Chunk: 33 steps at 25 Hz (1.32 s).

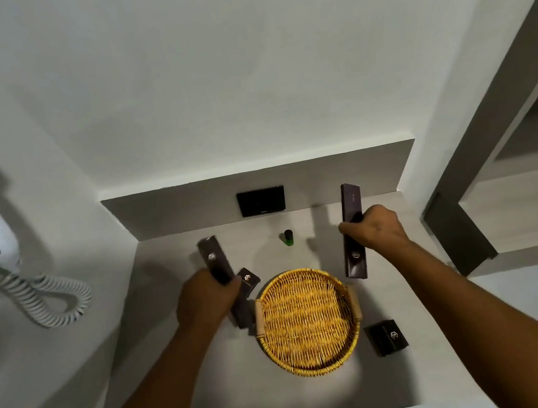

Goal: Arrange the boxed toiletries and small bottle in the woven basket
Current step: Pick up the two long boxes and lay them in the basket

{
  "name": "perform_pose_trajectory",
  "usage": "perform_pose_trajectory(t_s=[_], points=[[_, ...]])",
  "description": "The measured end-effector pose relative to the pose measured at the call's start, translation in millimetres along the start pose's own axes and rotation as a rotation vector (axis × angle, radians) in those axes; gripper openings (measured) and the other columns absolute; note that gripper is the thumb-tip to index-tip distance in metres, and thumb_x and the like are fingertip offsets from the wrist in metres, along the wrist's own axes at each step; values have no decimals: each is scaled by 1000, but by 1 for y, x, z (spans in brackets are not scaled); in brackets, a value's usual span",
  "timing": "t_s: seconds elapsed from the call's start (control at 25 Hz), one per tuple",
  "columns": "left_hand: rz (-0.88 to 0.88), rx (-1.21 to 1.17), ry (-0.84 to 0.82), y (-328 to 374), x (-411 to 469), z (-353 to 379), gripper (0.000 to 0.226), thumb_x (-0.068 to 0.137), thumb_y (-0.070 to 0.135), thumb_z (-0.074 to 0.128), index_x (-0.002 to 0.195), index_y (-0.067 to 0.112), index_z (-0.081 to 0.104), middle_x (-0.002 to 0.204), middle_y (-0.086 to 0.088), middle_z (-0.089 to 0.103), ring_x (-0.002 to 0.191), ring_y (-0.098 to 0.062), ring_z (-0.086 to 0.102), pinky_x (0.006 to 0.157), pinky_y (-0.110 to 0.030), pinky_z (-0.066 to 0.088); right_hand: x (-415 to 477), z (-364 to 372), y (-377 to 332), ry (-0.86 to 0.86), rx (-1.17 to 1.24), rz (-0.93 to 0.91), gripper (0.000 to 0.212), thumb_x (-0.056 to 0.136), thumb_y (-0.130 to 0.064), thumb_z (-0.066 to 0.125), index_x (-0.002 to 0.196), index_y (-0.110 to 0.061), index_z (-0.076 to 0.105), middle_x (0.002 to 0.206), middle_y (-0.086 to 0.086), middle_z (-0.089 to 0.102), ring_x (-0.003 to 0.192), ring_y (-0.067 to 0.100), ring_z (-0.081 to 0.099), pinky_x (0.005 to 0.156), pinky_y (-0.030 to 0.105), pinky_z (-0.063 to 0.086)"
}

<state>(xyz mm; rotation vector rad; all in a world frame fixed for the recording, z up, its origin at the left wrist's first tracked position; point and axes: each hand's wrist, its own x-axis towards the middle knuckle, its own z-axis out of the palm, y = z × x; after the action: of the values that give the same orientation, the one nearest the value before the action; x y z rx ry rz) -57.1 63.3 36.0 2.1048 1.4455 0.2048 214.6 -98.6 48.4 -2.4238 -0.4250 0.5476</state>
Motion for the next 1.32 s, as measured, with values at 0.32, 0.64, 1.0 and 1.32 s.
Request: perform_pose_trajectory(t_s=[0.32,0.64,1.0,1.32], points=[[210,185,-63,78,9,6,37,79,60,63,90,25,64,78,3,66,72,-18,64,71,-34,55,-60,37,-15,-175,-175,-57,33,76,-44,77,90,-18,63,81,0,64,75,19,66,69,33,57],[135,691,-230,46,2,79,70,66,70,64,114,19,62,126,-11,55,117,-32,46,93,-43,42,-65,85,14,-80,-525,-159,49,80,-38,72,117,-12,54,104,4,67,97,26,65,82,36,51],[77,565,-248,46,13,82,80,59,72,73,116,17,59,117,-11,60,105,-29,57,83,-38,50,-57,98,13,-33,-727,-232,43,85,-37,62,118,-11,53,112,9,66,109,29,57,90,40,42],[86,481,-206,40,8,79,72,59,68,74,109,18,64,110,-9,62,97,-27,61,77,-39,56,-56,99,19,-38,-663,-212,55,82,-42,64,122,-8,46,109,10,69,111,32,58,97,42,38]])
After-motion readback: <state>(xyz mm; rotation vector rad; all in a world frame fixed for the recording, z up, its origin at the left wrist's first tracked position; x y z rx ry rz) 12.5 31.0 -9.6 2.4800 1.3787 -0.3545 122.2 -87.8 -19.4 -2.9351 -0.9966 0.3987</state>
